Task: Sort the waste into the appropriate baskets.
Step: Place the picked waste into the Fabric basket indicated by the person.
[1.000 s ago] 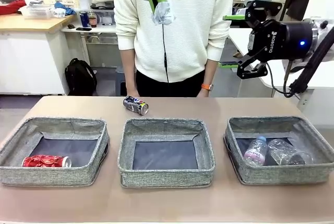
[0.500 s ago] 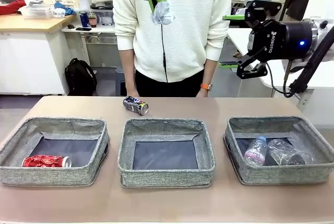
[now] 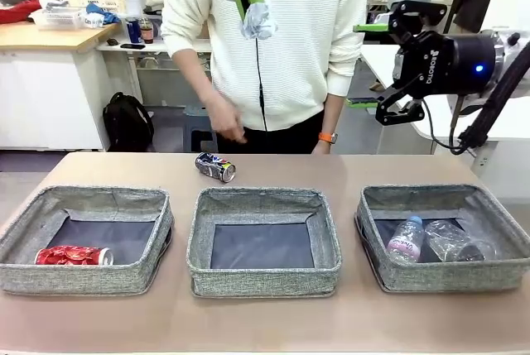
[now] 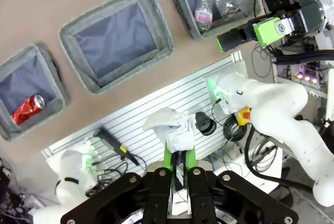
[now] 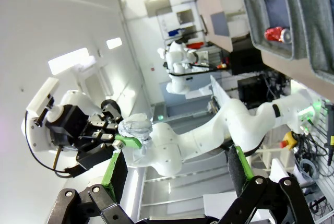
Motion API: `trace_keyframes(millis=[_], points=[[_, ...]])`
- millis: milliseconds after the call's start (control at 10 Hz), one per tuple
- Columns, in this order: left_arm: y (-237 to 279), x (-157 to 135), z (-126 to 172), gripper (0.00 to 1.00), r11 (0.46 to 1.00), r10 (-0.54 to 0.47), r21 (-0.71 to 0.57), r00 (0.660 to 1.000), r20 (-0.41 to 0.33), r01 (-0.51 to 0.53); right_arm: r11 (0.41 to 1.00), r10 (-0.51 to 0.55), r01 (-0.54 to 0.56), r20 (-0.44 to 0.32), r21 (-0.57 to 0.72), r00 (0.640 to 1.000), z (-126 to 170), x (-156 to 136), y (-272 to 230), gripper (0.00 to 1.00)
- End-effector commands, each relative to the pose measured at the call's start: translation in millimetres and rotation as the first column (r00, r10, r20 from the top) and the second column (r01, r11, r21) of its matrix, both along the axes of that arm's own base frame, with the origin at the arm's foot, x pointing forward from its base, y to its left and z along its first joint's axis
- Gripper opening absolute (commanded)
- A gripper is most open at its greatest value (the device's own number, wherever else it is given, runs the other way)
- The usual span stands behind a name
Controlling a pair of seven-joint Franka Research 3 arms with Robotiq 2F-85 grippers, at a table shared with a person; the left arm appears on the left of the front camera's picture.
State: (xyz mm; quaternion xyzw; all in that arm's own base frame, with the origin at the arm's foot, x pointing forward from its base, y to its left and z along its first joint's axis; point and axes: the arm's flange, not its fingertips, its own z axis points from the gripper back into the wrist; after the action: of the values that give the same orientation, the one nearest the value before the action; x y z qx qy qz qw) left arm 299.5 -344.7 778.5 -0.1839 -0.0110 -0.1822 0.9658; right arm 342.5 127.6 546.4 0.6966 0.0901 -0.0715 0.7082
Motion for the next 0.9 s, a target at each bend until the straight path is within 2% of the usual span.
trace_keyframes(millis=[0,800], points=[[3.6,-2.8,-0.2,0.08,1.0,0.007,0.009,1.0,0.0,-0.007,1.0,-0.013,0.013,0.005,0.017,1.0,2.0,0.6,2.4,1.0],[3.6,-2.8,-0.2,0.08,1.0,0.007,0.009,1.0,0.0,-0.007,1.0,-0.013,0.013,0.005,0.017,1.0,2.0,0.6,2.4,1.0]])
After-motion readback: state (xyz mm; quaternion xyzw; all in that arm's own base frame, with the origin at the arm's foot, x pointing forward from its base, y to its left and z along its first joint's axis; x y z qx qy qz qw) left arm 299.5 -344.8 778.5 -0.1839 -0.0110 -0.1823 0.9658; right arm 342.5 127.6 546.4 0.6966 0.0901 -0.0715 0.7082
